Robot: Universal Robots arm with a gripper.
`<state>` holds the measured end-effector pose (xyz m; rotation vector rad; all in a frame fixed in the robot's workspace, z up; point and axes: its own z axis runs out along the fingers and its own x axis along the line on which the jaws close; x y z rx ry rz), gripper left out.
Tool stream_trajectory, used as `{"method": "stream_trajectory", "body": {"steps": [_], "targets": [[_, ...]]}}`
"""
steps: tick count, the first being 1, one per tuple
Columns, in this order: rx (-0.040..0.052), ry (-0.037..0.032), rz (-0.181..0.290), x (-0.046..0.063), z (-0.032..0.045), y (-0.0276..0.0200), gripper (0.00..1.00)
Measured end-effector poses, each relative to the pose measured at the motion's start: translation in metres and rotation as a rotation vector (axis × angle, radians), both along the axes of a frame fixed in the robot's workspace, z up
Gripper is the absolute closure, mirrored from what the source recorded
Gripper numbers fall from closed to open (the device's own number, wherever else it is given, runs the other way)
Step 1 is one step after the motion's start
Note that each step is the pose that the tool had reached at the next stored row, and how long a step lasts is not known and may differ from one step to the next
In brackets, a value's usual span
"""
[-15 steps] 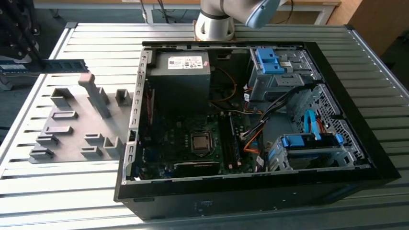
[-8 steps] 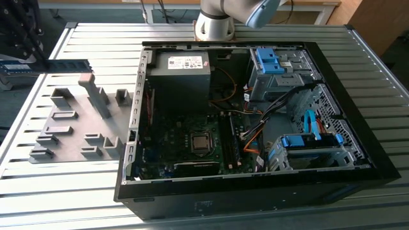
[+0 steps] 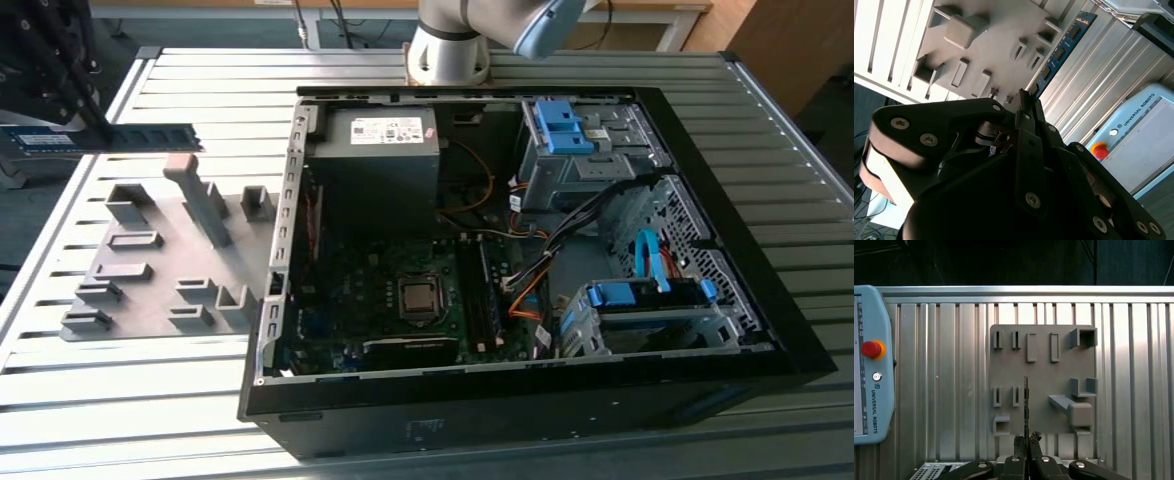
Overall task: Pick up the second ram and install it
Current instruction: 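Pick up the second ram and move it above second insertion slot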
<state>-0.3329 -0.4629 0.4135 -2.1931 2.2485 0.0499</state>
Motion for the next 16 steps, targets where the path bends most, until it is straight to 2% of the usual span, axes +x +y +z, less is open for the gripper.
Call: {"method": "stream_trajectory", "body": {"steps": [16], "targets": [[-0.0001,0.0001,0.0,0.012,-0.0008,0.0,0.86]]}}
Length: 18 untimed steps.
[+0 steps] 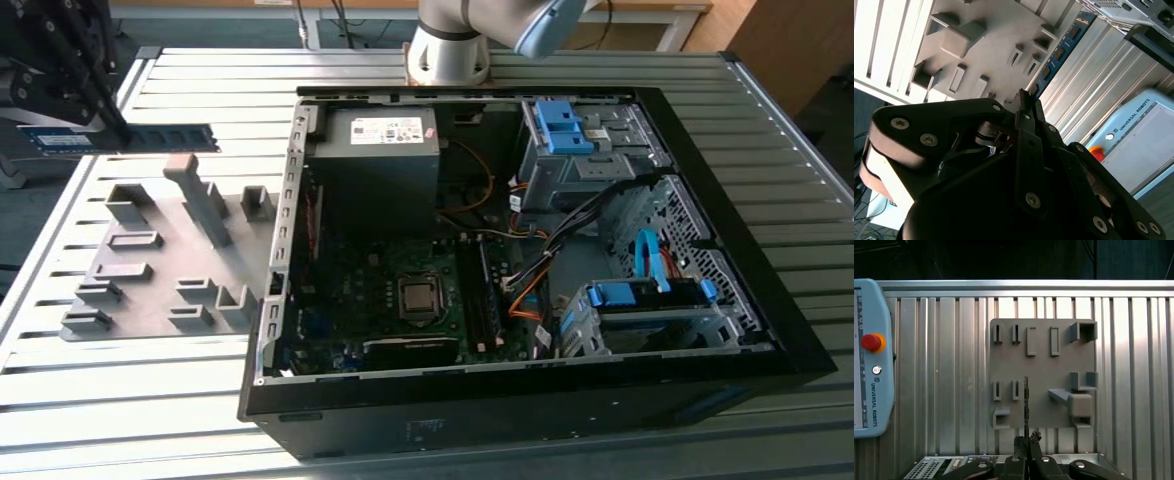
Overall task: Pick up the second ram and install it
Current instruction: 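Pick up the second ram and move it above second insertion slot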
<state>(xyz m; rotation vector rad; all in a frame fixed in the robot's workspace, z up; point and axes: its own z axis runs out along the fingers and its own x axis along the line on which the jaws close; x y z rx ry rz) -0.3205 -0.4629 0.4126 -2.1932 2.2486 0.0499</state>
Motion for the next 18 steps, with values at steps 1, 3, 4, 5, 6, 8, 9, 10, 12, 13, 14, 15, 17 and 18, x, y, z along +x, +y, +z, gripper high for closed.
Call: {"method": "stream_trajectory", "body": {"steps": [1,3,4,5,6,8,9,10,12,13,14,15,17,18], "targets": [[0.0,0.0,0.0,0.001,-0.0001,0.0,0.86],[0.0001,-0.0001,0.0,0.002,-0.0003,0.0,0.86],[0.0,0.0,0.0,0.003,-0.0004,0.0,0.86],[0.0,-0.0001,0.0,0.004,-0.0005,0.0,0.86],[0.0,-0.0001,0.0,0.005,-0.0006,0.0,0.86],[0.0001,-0.0002,0.0,0.007,-0.0008,0.0,0.86],[0.0001,-0.0002,0.0,0.008,-0.0009,0.0,0.86],[0.0001,-0.0001,0.0,0.008,-0.001,0.0,0.86],[0.0001,-0.0001,0.0,0.01,-0.0011,0.0,0.86],[0.0001,-0.0002,0.0,0.011,-0.0012,0.0,0.86],[0.0001,-0.0002,0.0,0.012,-0.0014,0.0,0.86],[0.0001,-0.0001,0.0,0.013,-0.0014,0.0,0.86],[0.0001,-0.0001,0.0,0.014,-0.0016,0.0,0.86],[0.0002,-0.0002,0.0,0.015,-0.0017,0.0,0.86]]}}
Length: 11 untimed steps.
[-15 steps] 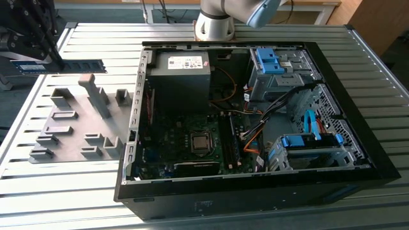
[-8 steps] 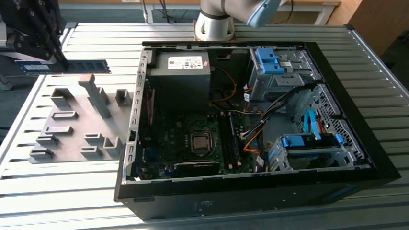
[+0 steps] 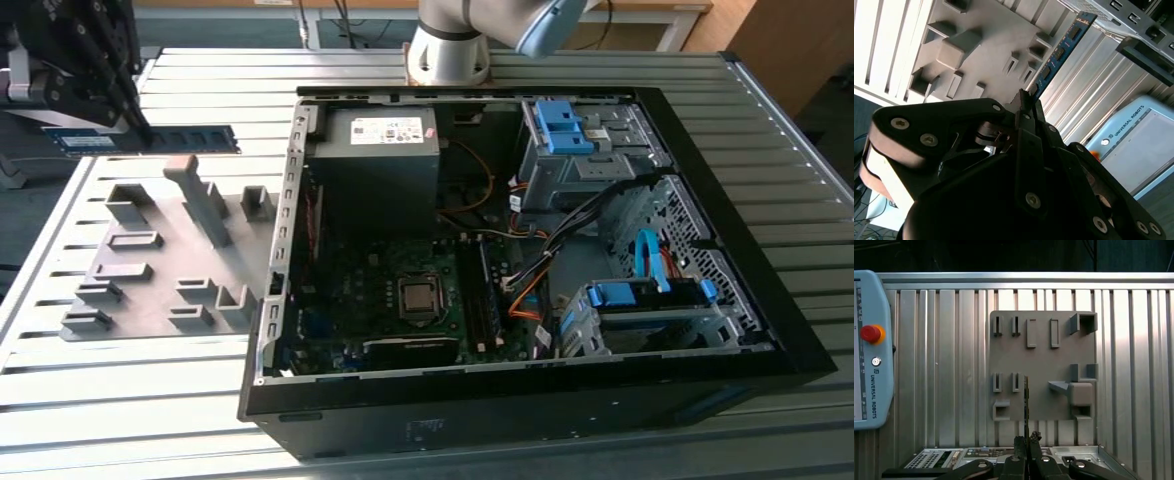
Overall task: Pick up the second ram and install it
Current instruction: 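Pick up the second ram and move it above second insertion slot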
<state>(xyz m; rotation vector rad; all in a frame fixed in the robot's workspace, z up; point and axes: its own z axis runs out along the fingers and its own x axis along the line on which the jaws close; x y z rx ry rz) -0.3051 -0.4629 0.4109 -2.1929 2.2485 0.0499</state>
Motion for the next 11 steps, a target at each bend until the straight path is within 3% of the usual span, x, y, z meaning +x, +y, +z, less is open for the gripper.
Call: {"method": "stream_trajectory", "body": {"steps": [11], "targets": [[0.0,0.0,0.0,0.016,-0.0008,0.0,0.86]]}}
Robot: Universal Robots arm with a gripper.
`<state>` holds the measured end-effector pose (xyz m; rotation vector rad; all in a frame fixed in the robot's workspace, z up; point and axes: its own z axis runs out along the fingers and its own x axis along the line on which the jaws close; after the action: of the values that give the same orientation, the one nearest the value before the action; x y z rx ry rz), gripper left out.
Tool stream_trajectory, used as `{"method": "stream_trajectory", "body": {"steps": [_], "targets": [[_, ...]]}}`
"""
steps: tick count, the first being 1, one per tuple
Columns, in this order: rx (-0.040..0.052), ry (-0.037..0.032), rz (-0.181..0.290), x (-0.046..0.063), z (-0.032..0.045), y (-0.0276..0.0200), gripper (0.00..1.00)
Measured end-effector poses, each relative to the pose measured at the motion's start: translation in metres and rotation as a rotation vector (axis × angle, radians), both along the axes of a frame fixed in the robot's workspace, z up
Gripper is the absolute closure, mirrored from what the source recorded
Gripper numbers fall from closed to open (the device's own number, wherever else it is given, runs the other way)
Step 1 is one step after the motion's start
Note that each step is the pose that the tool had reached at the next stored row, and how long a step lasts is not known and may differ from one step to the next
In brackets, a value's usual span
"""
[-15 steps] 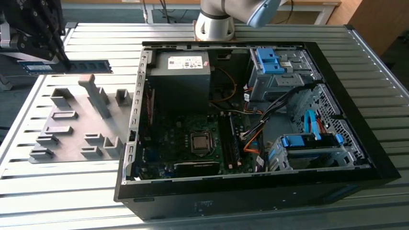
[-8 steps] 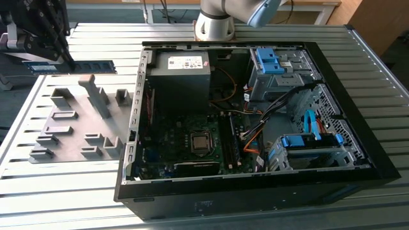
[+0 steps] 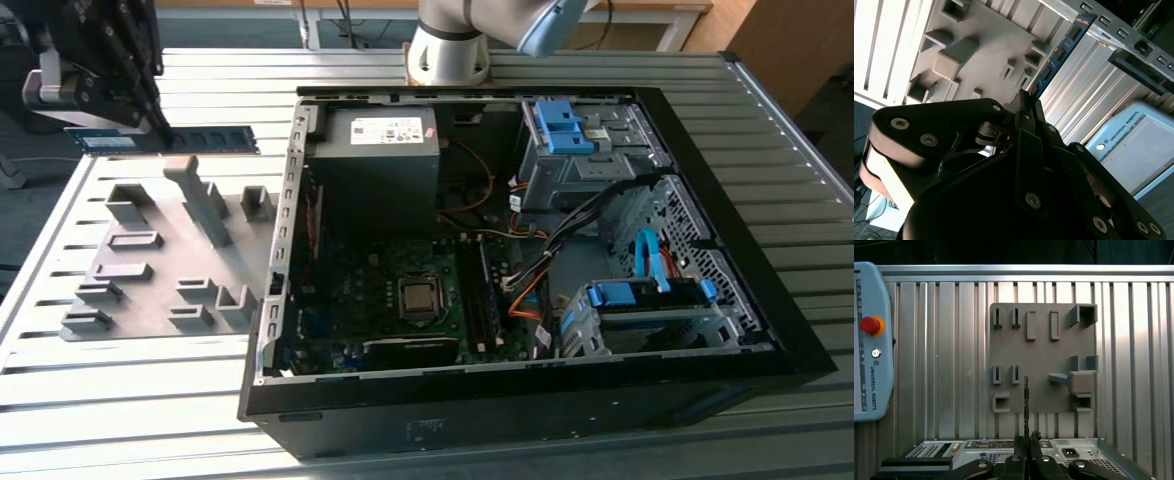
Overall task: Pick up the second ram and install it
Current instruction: 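Pick up the second ram and move it above second insertion slot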
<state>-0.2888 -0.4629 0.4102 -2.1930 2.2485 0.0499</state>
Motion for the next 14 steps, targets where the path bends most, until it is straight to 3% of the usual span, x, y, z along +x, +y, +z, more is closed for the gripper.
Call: {"method": "stream_trajectory", "body": {"steps": [14], "targets": [[0.0,0.0,0.0,0.05,-0.0019,0.0,0.86]]}}
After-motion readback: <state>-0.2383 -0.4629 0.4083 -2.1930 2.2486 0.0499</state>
